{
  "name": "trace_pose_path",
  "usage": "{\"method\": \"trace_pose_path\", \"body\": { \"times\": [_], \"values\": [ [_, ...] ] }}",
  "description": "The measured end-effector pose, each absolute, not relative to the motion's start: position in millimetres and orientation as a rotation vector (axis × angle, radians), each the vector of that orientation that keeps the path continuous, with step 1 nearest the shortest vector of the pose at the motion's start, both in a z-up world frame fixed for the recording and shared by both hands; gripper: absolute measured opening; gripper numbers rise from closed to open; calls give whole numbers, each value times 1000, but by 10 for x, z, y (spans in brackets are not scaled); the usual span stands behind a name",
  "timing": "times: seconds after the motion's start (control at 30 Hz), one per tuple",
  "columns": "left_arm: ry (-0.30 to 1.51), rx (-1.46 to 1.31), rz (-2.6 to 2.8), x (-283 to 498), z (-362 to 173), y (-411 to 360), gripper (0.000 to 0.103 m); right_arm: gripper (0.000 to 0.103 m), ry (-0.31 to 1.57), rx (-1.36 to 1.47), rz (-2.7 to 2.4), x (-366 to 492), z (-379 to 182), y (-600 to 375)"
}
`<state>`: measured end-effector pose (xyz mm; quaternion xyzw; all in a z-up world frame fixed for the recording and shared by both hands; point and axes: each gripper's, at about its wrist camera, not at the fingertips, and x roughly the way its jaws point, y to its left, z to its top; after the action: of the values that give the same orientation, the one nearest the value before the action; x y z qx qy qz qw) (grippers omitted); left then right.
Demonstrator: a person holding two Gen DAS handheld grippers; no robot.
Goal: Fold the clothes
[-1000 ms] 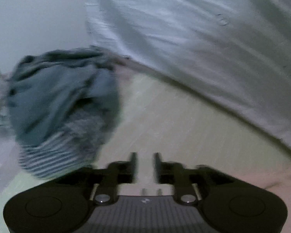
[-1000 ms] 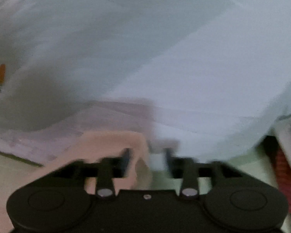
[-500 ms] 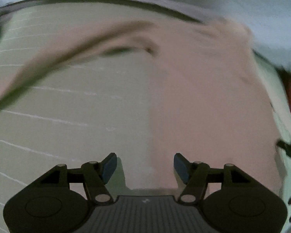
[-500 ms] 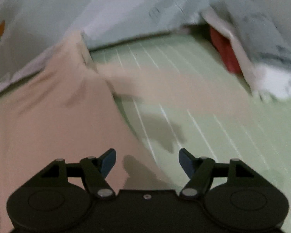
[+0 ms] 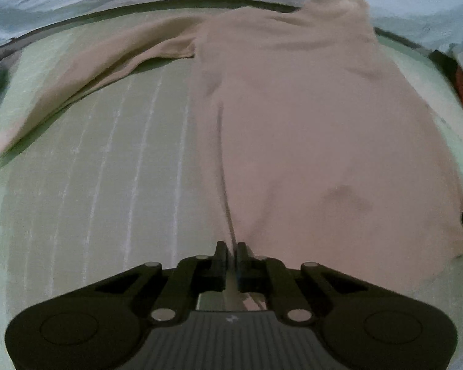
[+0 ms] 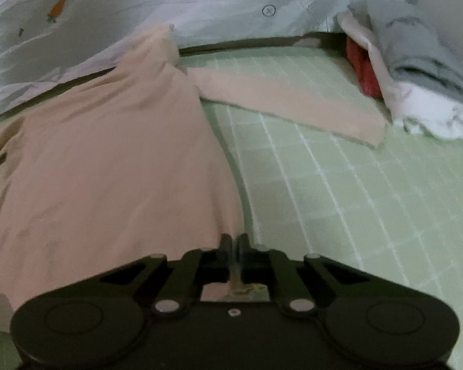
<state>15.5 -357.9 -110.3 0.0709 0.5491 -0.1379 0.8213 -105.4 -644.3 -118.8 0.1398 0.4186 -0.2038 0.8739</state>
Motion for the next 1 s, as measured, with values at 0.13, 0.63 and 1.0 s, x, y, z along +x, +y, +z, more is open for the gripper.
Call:
{"method": "trace_pose_path", "body": {
  "times": [0.13,0.63,1.0],
  "values": [
    [1196,131,-225,-156,-1082,-3348,7,5,911,293,-367,-1404,-1186,-6246],
    [1168,-44,-22,-233,-959,-3234,62,37,962,280,-231,-1718,-1116,-6326],
    [1129,11,-9,144,-891,-3532,85,64,782,471,-568,-1204,-1010,-7481]
  ]
}}
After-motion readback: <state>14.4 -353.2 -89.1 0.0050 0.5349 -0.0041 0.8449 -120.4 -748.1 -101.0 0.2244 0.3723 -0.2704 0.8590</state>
